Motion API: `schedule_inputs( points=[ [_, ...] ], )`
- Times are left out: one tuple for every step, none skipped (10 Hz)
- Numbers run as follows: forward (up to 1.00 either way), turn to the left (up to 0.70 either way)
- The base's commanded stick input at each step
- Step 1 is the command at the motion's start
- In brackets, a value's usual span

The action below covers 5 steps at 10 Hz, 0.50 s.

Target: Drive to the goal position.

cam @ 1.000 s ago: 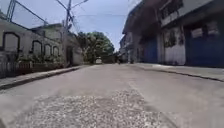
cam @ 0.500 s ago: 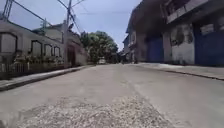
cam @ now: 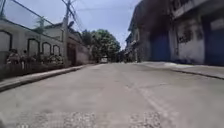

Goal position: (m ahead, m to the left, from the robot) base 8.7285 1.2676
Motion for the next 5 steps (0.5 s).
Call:
schedule_inputs(
  points=[
    [1.00,0.01],
    [1.00,0.01],
    [1.00,0.01],
    [1.00,0.01],
    [1.00,0.01]
  ],
)
